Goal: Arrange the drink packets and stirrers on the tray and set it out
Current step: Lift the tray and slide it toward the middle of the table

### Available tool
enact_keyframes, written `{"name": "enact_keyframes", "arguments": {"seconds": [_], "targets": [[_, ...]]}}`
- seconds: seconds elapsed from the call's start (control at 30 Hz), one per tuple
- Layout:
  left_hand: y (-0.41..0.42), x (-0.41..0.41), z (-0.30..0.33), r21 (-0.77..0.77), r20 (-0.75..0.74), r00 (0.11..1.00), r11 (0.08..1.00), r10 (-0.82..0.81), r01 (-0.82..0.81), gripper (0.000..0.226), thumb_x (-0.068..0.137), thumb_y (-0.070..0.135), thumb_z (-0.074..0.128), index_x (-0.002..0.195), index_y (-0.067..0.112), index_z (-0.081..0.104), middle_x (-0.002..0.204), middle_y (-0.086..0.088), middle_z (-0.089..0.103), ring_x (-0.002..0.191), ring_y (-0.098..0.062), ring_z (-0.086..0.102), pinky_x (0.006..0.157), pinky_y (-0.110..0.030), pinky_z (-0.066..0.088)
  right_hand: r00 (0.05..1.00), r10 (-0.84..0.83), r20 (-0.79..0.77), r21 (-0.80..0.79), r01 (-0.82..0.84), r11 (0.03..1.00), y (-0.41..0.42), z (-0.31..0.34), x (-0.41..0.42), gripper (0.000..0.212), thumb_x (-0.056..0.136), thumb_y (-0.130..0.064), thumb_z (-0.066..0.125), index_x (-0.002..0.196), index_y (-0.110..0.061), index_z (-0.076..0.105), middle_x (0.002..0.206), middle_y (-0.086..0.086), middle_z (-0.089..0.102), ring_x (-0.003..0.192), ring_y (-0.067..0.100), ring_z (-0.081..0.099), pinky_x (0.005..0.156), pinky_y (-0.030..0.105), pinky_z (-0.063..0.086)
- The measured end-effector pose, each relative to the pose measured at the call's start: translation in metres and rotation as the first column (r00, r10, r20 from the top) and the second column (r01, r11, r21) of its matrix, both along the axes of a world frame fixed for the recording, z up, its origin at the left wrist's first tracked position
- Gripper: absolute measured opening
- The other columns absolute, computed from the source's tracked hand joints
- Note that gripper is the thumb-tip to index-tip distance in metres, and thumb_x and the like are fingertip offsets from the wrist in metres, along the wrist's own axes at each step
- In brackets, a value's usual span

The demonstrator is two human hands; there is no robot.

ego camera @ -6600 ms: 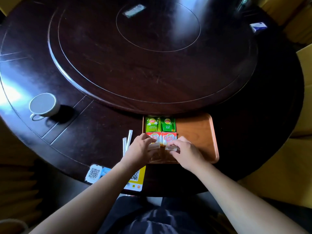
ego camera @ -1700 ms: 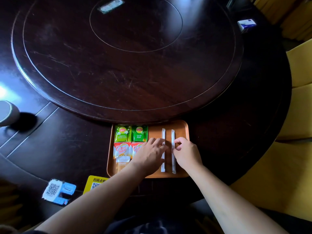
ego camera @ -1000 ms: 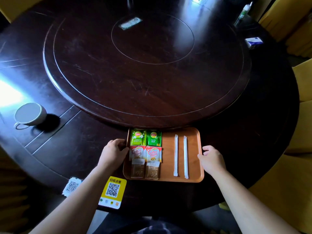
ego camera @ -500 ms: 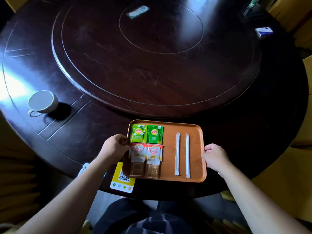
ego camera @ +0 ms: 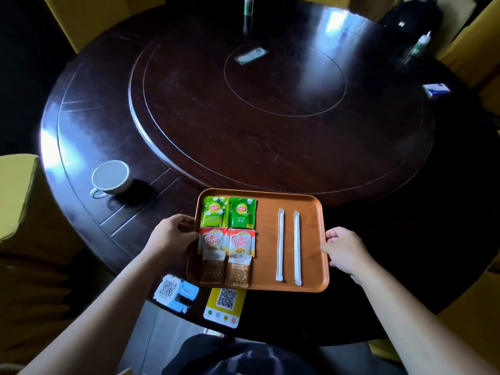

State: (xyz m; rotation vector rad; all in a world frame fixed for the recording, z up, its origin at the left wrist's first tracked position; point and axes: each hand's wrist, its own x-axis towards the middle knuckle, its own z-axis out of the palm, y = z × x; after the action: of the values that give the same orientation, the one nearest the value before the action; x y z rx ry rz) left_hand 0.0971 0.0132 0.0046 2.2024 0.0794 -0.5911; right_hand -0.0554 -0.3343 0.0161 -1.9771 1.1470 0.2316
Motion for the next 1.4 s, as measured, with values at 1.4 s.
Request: {"name": "enact_keyframes", "arguments": {"seconds": [1.4], "targets": [[-0.192, 0.205, 0.008, 0.015, 0.012, 0.998, 0.998, -0.066, 0.066, 0.015, 0.074, 0.016, 0.067, 0.081, 0.025, 0.077, 0.072, -0.005, 0.074, 0.059, -0.02, 0.065, 0.068, -0.041, 0.061, 1.0, -0.014, -0.026, -0.133, 0.011, 0.991, -0.152, 0.003, 0.206, 0.027, 0.084, -0.009, 0.067, 0.111, -0.011, 0.068, 0.104, 0.008, 0.07, 0.094, 0.027, 0.068, 0.085, 0.049, 0.06]]}}
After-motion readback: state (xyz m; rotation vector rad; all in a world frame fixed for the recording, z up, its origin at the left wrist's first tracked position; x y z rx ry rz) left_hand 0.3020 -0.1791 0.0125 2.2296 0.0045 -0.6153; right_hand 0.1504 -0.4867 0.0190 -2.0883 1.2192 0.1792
